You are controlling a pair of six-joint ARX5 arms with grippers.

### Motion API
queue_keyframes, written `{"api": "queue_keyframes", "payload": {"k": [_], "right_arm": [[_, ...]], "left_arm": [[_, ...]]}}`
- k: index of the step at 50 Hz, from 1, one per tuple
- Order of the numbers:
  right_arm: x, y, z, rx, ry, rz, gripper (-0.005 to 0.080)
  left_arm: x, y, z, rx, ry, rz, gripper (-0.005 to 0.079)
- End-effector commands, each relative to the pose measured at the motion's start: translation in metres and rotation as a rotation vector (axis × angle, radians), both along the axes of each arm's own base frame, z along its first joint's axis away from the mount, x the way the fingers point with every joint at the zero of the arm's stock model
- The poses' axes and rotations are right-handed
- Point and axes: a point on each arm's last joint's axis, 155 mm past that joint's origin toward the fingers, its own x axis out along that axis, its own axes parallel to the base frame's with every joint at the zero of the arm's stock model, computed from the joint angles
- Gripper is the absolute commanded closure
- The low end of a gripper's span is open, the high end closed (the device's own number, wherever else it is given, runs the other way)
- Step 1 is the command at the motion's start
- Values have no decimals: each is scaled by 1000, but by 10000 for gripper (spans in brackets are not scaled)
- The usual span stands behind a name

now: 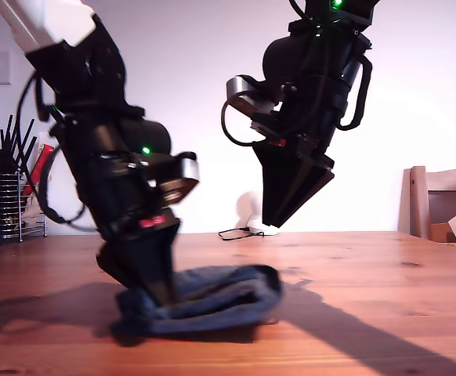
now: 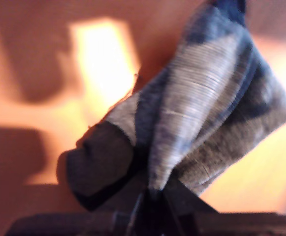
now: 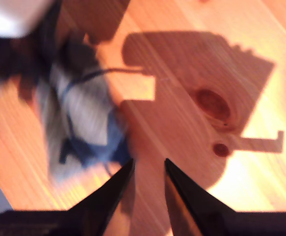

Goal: Fold the socks in front of you. After folding them, place them to the right side.

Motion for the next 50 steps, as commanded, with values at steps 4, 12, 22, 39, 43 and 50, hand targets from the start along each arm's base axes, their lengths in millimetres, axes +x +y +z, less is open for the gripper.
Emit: {"api": "queue_keyframes", "payload": {"k": [4,12,22,39,43,50], "right_arm": [[2,-3,14,19,-23,-7,591],[1,-4,14,17,-18,-8,591],[1,-4,15,17,-18,-8,591],[0,-4,15,20,-16,-7,592],[0,-4,15,20,-16,-7,592],[0,-4,15,20,-16,-7,592]], "left_arm": [[-28,5,-34,63,159,75,764],[-24,-2,-31,37,175,122,761],[-17,-10,-25,8,159,122,554],[21,-24,6,-15,44,104,486],[29,-24,9,-2,9,99,486],[41,-22,13,20,-46,91,486]]}}
